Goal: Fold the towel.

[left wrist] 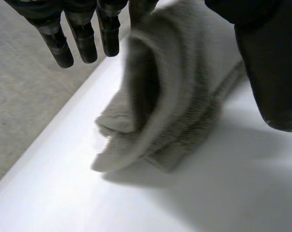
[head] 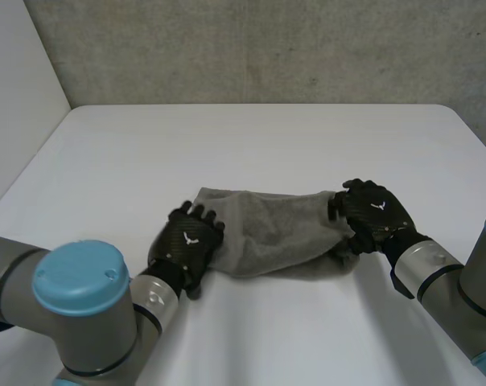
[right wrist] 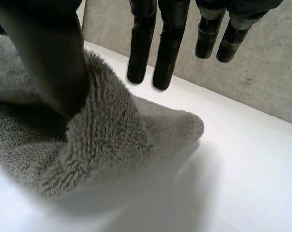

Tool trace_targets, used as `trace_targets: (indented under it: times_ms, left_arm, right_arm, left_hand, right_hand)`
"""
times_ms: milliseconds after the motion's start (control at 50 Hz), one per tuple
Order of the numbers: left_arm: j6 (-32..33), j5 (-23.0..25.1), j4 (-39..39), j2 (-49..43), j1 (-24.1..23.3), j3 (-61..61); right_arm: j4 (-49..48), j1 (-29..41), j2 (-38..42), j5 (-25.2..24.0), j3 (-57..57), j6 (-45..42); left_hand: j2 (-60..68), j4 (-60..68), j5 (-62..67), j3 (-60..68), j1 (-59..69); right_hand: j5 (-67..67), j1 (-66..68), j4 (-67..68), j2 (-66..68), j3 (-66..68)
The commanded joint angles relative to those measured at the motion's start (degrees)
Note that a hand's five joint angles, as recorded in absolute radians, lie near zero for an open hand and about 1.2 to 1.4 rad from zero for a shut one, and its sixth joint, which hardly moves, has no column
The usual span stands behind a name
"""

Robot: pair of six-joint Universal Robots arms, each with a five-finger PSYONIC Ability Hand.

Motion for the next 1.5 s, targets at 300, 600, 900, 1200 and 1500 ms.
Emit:
trace_targets:
  times_ms: [300, 600, 900, 1200, 1500]
  left_arm:
    - [-14.30, 1.66, -9.73, 7.75, 9.48, 11.62]
    - [-16.60, 1.93, -14.84, -5.09, 7.99, 22.27]
    - [-19.32, -4.39, -24.24, -10.01, 7.81, 24.56]
    - [-19.06, -5.72, -23.80, -13.35, 9.48, 25.79]
    - [-18.97, -4.93, -23.80, -15.46, 9.66, 27.72]
  right_arm:
    - [23.95, -6.00, -4.97, -8.52, -13.08, 0.58]
    - [27.57, -5.56, 6.70, -10.30, -26.88, 6.02]
    - [34.78, 2.00, 21.66, -6.87, -46.32, 5.85]
    - [34.87, 4.98, 23.15, -6.78, -45.62, 5.50]
    - [34.87, 4.98, 22.80, -6.78, -43.42, 3.65]
  left_hand:
    - [-3.71, -2.69, -2.91, -2.20, -5.91]
    - [-3.54, -2.69, -2.91, -2.20, -5.74]
    - [3.35, -2.69, 3.52, -2.20, 1.14]
    - [19.00, -2.69, 19.18, -2.20, 16.80]
    - [18.84, -2.69, 19.01, -2.20, 16.63]
  right_hand:
    - [-31.18, -41.41, 1.63, -42.76, 0.47]
    - [-31.18, -40.08, 1.63, -41.42, 0.47]
    - [-31.18, -37.89, 1.63, -39.23, 0.47]
    - [-31.18, -38.39, 1.63, -39.74, 0.47]
    - [-31.18, -38.39, 1.63, -39.74, 0.47]
